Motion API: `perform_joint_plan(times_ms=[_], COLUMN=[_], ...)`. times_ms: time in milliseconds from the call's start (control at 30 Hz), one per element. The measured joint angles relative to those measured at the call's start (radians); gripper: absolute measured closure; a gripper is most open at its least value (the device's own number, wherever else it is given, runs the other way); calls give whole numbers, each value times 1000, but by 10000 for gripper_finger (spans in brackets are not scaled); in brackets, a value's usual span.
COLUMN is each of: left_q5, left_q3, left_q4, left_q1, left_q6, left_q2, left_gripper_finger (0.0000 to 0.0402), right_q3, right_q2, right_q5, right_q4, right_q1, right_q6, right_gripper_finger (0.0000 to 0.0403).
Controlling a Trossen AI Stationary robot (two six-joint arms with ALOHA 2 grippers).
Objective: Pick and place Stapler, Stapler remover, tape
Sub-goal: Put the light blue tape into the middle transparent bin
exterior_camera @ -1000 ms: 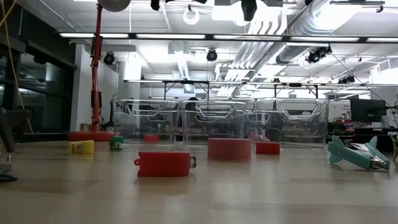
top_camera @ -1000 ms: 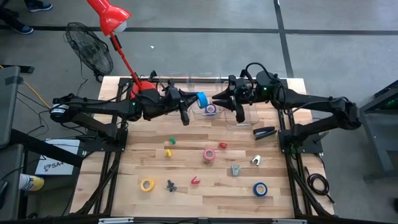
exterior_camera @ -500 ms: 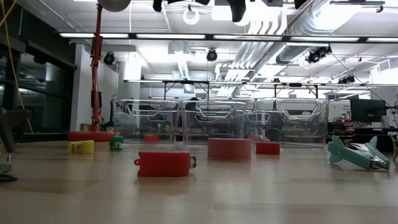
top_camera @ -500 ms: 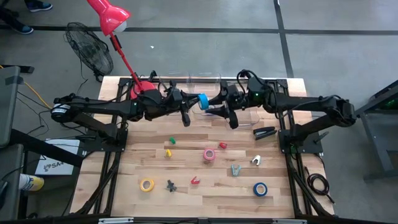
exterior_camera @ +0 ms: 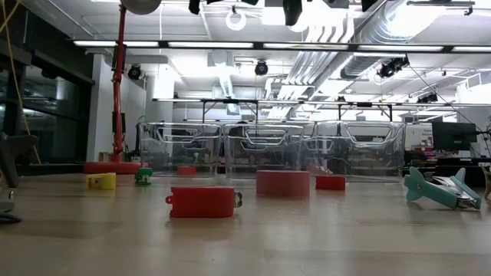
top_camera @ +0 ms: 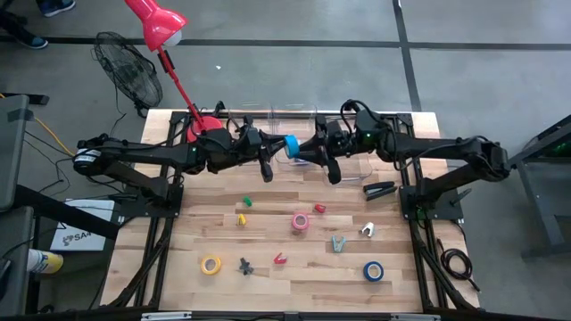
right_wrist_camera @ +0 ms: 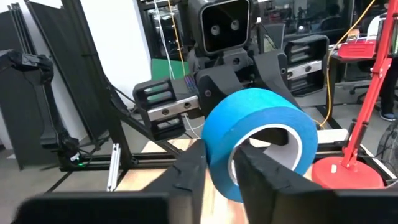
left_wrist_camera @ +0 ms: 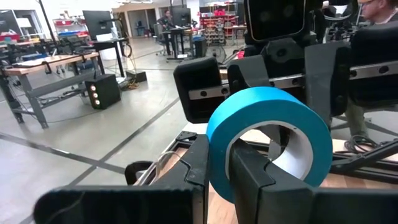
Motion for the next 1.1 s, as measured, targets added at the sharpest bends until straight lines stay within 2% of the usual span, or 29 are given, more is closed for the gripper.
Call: perform_joint_plan(times_ms=[133,267,800,967,1100], left_q5=[2,1,-58,-61,-94], left_q3=[-1,-1,-1,-1,-1], left_q4=[-1,-1,-42,-118,-206], left_q1=[0,0,0,0,-1], left_q6=[-4,-7,-11,-34,-38], left_q2=[0,0,0,-1,-1], left_gripper_finger=[371,359,243,220,216], right_q3=[0,0,0,0,0], right_q2=[2,2,2,2,2], right_q5=[-5,-13,-6,-7,-10], right_q4=[1,1,-56,-93,-155], right_q1=[0,-9,-39,-66,-99], right_q6=[1,8,27,25,18], right_gripper_finger=[377,377,377,377,377])
